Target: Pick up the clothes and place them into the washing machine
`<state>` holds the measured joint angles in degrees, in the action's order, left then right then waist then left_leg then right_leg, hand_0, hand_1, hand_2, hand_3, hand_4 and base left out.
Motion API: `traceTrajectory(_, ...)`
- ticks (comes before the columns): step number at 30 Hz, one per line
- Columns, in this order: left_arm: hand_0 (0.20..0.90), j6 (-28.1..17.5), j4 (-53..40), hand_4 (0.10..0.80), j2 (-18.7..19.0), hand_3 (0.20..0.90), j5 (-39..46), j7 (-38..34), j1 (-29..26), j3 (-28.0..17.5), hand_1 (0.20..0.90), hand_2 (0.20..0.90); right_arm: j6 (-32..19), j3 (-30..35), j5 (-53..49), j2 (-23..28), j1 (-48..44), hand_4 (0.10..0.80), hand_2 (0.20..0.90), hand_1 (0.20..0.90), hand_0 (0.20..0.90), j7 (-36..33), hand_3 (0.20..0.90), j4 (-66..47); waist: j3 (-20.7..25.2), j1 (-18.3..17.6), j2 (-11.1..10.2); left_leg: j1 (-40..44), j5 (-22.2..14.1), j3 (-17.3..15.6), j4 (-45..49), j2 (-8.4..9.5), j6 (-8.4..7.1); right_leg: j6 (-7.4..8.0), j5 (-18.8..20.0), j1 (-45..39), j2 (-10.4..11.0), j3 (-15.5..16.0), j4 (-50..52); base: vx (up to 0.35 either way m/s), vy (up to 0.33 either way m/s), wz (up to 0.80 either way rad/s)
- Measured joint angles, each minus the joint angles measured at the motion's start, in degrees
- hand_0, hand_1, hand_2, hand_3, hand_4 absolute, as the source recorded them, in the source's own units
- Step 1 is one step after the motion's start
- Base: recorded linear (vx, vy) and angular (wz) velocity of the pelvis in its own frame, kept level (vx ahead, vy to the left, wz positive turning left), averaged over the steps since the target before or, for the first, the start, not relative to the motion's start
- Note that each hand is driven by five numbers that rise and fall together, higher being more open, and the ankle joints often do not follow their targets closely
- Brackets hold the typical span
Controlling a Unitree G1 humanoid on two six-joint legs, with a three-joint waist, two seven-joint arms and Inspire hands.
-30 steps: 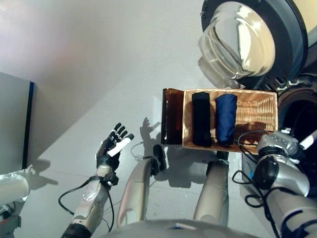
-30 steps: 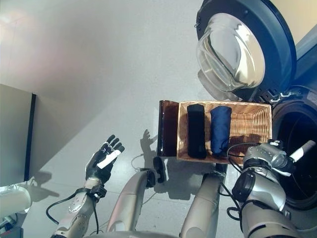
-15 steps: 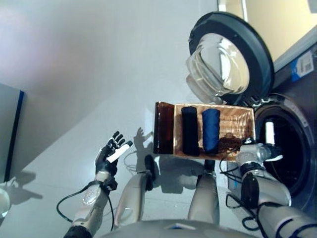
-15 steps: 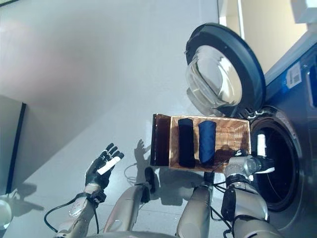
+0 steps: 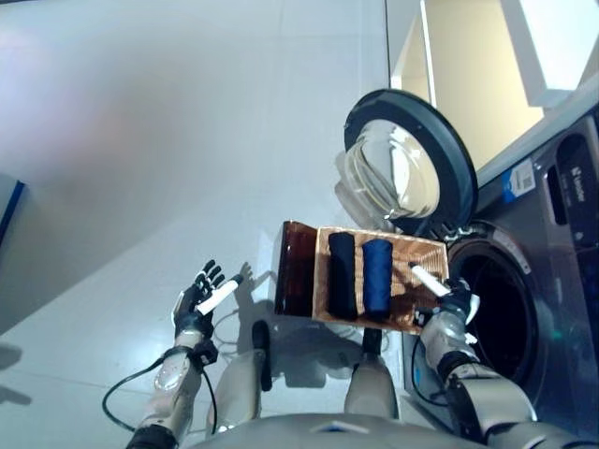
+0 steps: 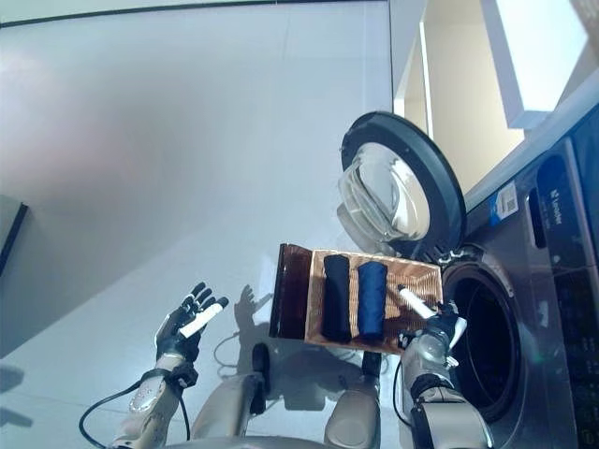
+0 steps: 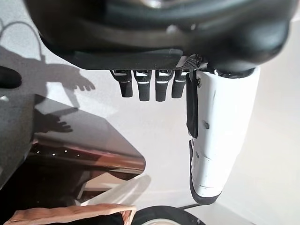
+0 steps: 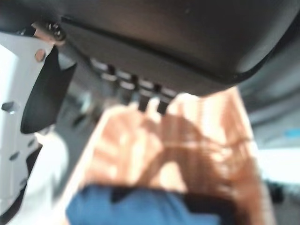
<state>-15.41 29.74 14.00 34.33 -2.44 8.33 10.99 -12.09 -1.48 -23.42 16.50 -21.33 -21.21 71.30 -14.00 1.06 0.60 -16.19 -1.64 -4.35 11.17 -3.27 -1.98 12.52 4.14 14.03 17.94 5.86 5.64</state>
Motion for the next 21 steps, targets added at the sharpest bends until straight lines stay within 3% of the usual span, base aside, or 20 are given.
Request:
traceTrajectory(10, 0.900, 0.1, -0.4, 0.800, 0.7, 0.900, -0.8, 0.7, 0.3, 0.5, 0.900, 0.900, 7.7, -5.3, 19.4, 0.1, -6.6, 0.800, 0.900, 0.900, 0.900, -2.7, 0.900, 12.7, 0.4, 3.6, 1.2, -1.4, 0.6, 1.8, -0.2, 0.30, -0.29, -0.42, -0.2, -0.2, 0.6, 2.0, 0.1, -0.040, 0.014, 0.11)
traceTrajectory(14, 0.900, 0.1, -2.3, 0.800, 0.7, 0.900, -1.1, 1.4, 0.5, 1.3, 0.900, 0.900, 10.2, -4.5, 20.9, 1.0, -7.6, 0.800, 0.900, 0.900, 0.900, -3.0, 0.900, 13.9, 0.4, 4.7, 3.1, -3.3, 1.7, 3.2, -0.2, 1.02, 0.33, -0.44, -0.1, 0.6, 0.8, 2.9, 0.0, -0.033, 0.017, 0.21)
traceTrajectory(21, 0.900, 0.1, -4.5, 0.800, 1.0, 0.900, -1.1, 1.5, -0.5, 1.5, 0.900, 0.900, 13.0, -5.5, 25.3, 1.4, -10.0, 0.800, 0.900, 0.900, 0.900, -4.7, 0.900, 14.3, -0.4, 6.0, 4.7, -4.9, 1.8, 4.6, 0.6, 1.42, 0.36, -0.23, -0.3, 0.7, 1.0, 4.6, 0.2, -0.015, 0.017, 0.12)
